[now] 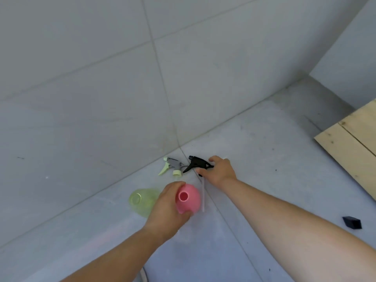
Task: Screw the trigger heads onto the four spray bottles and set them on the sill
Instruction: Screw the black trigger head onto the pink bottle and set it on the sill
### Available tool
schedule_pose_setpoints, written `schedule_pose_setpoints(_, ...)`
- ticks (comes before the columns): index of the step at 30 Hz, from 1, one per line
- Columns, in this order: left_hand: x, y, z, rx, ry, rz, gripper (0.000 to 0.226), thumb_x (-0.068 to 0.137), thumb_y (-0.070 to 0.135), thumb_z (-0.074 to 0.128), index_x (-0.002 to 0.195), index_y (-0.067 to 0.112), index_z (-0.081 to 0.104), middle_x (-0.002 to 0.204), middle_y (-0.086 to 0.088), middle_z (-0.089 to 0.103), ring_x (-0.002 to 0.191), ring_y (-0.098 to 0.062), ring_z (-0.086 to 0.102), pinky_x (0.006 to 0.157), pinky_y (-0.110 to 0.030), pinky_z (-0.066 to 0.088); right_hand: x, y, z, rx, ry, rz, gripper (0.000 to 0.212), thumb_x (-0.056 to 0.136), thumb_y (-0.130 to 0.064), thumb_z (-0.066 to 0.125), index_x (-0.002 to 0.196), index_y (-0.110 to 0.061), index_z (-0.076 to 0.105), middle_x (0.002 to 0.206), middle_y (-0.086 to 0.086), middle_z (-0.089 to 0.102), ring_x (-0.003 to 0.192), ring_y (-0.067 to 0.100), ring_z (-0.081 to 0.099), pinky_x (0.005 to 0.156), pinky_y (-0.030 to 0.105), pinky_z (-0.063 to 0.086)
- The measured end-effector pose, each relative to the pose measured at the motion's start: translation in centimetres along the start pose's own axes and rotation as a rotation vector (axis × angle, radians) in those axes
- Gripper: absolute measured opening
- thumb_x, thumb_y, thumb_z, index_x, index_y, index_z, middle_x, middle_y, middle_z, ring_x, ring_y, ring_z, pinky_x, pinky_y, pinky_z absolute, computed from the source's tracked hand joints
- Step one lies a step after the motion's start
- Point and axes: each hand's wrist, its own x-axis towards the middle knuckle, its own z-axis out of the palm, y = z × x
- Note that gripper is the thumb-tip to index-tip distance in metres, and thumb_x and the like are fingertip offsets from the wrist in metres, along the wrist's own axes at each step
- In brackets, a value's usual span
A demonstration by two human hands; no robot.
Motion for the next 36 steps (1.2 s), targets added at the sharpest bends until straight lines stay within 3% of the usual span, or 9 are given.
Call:
schedule_pose_setpoints(3,0.4,-0.4,0.5,-0.055,0.028,-0.010,0.078,0.077,0.013,0.084,0.145,0.022,0.048,0.138,0.007,0.054,0.126,-0.014,0.056,0.102,-0.019,0.042,1.0,-0.1,0.6,-0.032,0.030,0.015,0.072,0.076,-0.052,0.077,0.135,-0.018,0.054,0.132,0.012,0.044,0.108,0.028,0.062,0.093,0.031,0.050)
schedule_pose_setpoints(6,0.7,-0.3,0.8,-0.080,0.034,-0.031,0.080,0.077,0.015,0.085,0.146,0.023,0.047,0.136,0.007,0.055,0.124,-0.013,0.056,0.102,-0.021,0.042,1.4,-0.4,1.2,-0.036,0.062,0.001,0.059,0.078,-0.041,0.078,0.125,-0.013,0.057,0.126,0.012,0.045,0.090,0.024,0.056,0.083,0.028,0.048)
schedule_pose_setpoints(11,0.9,0.0,1.1,-0.054,0.021,-0.023,0.078,0.076,0.020,0.085,0.145,0.023,0.048,0.134,0.009,0.055,0.124,-0.013,0.056,0.102,-0.020,0.042,1.7,-0.4,0.9,-0.023,0.045,0.016,0.043,0.077,-0.028,0.079,0.101,-0.012,0.047,0.101,0.007,0.054,0.085,0.023,0.054,0.057,0.027,0.041)
schedule_pose_setpoints(14,0.8,0.4,1.2,-0.037,-0.008,-0.010,0.078,0.075,0.023,0.085,0.144,0.023,0.049,0.134,0.011,0.055,0.126,-0.013,0.055,0.107,-0.025,0.044,1.2,0.5,-0.1,0.155,-0.014,0.049,0.045,0.071,-0.021,0.084,0.099,-0.012,0.049,0.099,0.013,0.063,0.083,0.027,0.063,0.070,0.041,0.059)
schedule_pose_setpoints(20,-0.1,3.4,1.2,-0.035,-0.140,-0.009,0.063,0.075,0.027,0.085,0.129,0.031,0.052,0.125,0.005,0.046,0.106,-0.018,0.060,0.086,-0.021,0.051,-3.0,0.4,-7.6,0.394,-0.102,-0.008,0.019,0.083,-0.008,0.077,0.099,-0.008,0.066,0.093,0.014,0.069,0.075,0.021,0.065,0.071,0.030,0.060)
schedule_pose_setpoints(23,-1.4,5.9,1.5,-0.067,-0.166,-0.024,0.060,0.076,0.028,0.084,0.123,0.041,0.048,0.124,0.004,0.040,0.105,-0.021,0.059,0.084,-0.027,0.052,-6.2,-1.3,-12.6,0.514,-0.058,-0.068,0.019,0.086,-0.006,0.074,0.103,-0.005,0.064,0.096,0.016,0.069,0.084,0.026,0.067,0.070,0.027,0.061)
schedule_pose_setpoints(27,-3.1,10.0,1.4,-0.105,-0.181,-0.020,0.065,0.079,0.025,0.083,0.133,0.039,0.052,0.129,-0.002,0.040,0.110,-0.027,0.059,0.093,-0.037,0.054,-11.3,-4.6,-18.5,0.604,0.053,-0.239,0.012,0.088,-0.005,0.071,0.094,-0.011,0.063,0.088,0.009,0.068,0.087,0.027,0.066,0.077,0.032,0.062)
schedule_pose_setpoints(30,-4.7,13.3,0.6,-0.104,-0.186,0.041,0.065,0.080,0.023,0.082,0.136,0.038,0.053,0.130,-0.004,0.042,0.109,-0.028,0.059,0.092,-0.036,0.053,-15.4,-6.3,-21.9,0.598,0.153,-0.358,0.014,0.087,-0.006,0.074,0.091,-0.012,0.062,0.093,0.011,0.066,0.086,0.023,0.068,0.081,0.036,0.062)
schedule_pose_setpoints(36,-8.6,18.7,-1.7,-0.133,-0.192,0.143,0.064,0.076,0.025,0.081,0.131,0.043,0.054,0.130,-0.003,0.050,0.107,-0.027,0.063,0.088,-0.038,0.056,-22.0,-7.3,-25.1,0.555,0.236,-0.472,0.018,0.083,-0.006,0.077,0.091,-0.011,0.062,0.098,0.020,0.065,0.084,0.023,0.068,0.073,0.031,0.061)
